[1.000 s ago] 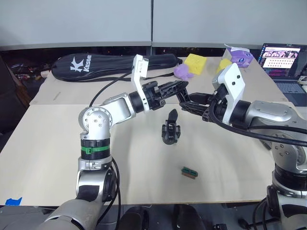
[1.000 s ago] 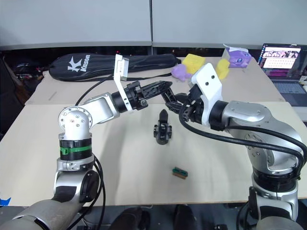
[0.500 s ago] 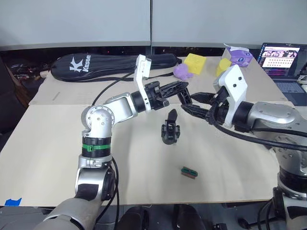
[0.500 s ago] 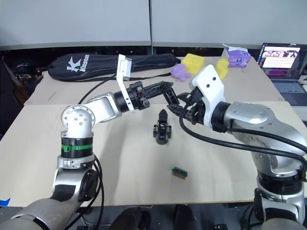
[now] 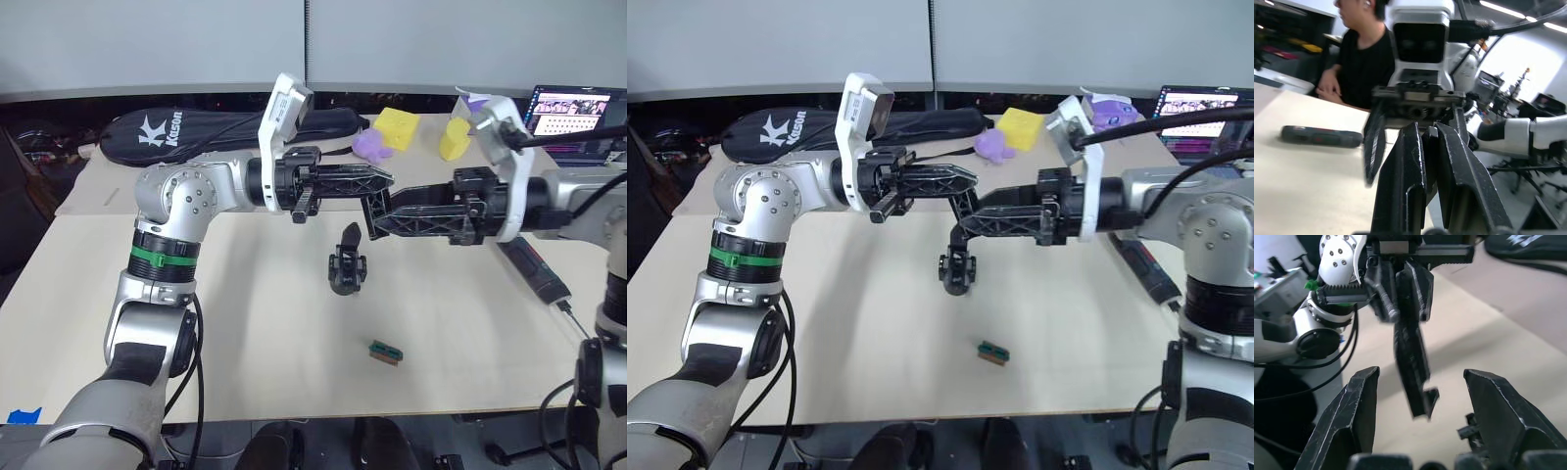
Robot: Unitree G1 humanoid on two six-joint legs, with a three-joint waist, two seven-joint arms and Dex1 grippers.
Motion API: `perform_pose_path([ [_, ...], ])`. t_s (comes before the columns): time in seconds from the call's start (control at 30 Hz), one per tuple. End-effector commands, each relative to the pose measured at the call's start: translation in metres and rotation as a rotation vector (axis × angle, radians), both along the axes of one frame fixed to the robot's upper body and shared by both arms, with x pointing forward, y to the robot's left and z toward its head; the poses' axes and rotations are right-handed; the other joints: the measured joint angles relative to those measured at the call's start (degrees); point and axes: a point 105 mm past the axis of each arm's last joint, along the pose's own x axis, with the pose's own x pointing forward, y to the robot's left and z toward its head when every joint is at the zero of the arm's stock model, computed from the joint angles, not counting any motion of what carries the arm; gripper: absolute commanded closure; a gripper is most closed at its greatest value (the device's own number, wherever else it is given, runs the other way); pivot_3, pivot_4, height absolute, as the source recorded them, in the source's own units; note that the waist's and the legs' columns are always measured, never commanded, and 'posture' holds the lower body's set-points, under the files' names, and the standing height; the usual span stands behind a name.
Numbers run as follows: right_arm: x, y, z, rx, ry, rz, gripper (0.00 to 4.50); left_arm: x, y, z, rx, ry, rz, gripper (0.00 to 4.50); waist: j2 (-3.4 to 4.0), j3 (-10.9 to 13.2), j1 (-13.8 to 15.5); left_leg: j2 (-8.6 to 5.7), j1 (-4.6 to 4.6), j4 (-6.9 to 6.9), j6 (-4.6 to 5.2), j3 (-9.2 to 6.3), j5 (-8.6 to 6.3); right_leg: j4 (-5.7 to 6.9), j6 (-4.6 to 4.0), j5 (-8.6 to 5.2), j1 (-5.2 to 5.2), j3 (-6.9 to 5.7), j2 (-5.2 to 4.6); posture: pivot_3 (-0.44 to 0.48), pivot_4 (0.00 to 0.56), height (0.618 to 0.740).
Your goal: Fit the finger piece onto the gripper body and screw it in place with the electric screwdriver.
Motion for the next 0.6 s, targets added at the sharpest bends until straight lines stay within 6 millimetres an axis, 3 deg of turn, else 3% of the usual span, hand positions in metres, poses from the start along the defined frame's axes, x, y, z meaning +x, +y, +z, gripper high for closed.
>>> perform_pose_path([
  [0.03, -0.003, 0.006, 0.017, 0.022, -0.054, 0.045, 1.43, -0.003, -0.002, 0.009, -0.002, -0.083, -0.001, 4.5, 0.0, 0.0, 0.0, 0.0, -0.06, 0.0, -0.01, -0.01, 0.01, 0.02, 0.0, 0.0, -0.05, -0.01, 0.0, 0.0, 0.15, 0.723],
  [0.07, -0.003, 0.007, 0.017, 0.015, -0.054, 0.053, 1.43, -0.003, -0.003, 0.009, -0.002, -0.085, 0.005, 4.5, 0.0, 0.0, 0.0, 0.0, -0.11, 0.01, -0.02, -0.04, 0.01, 0.04, 0.0, 0.0, -0.1, -0.03, 0.0, 0.0, 0.15, 0.723],
  [0.17, -0.003, 0.01, 0.016, -0.007, -0.064, 0.07, 2.19, -0.002, -0.003, 0.009, -0.003, -0.091, 0.01, 4.5, 0.0, 0.0, 0.2, 0.0, -0.13, 0.01, -0.02, -0.08, 0.01, 0.02, 0.0, 0.01, -0.08, -0.08, 0.0, 0.0, 0.15, 0.723],
  [0.33, -0.006, 0.012, 0.013, -0.039, -0.086, 0.111, 3.99, -0.002, -0.004, 0.011, -0.012, -0.095, 0.016, 4.5, 0.0, 0.0, 0.3, -0.03, -0.19, 0.03, -0.01, -0.09, 0.01, 0.01, 0.01, 0.02, -0.09, -0.1, -0.01, 0.0, 0.15, 0.723],
  [0.47, -0.005, 0.014, 0.013, -0.024, -0.102, 0.112, 4.1, -0.002, -0.002, 0.002, 0.024, -0.114, 0.019, 4.5, 0.0, 0.0, 0.2, -0.02, -0.17, 0.02, -0.02, -0.08, 0.02, 0.03, 0.01, 0.02, -0.1, -0.1, 0.0, 0.0, 0.15, 0.723],
  [0.57, -0.007, 0.012, 0.008, -0.044, -0.144, 0.126, 4.1, 0.0, 0.004, -0.014, 0.1, -0.225, 0.029, 4.5, 0.0, 0.0, 0.1, -0.02, -0.14, 0.03, -0.05, -0.08, 0.03, 0.02, 0.01, 0.02, -0.09, -0.08, 0.0, 0.0, 0.15, 0.723],
  [0.6, -0.008, 0.011, 0.004, -0.053, -0.16, 0.127, 4.1, 0.0, 0.008, -0.019, 0.119, -0.262, 0.015, 3.54, 0.0, 0.0, 0.1, -0.01, -0.13, 0.03, -0.05, -0.07, 0.03, 0.02, 0.01, 0.02, -0.09, -0.08, -0.01, 0.0, 0.15, 0.723],
])
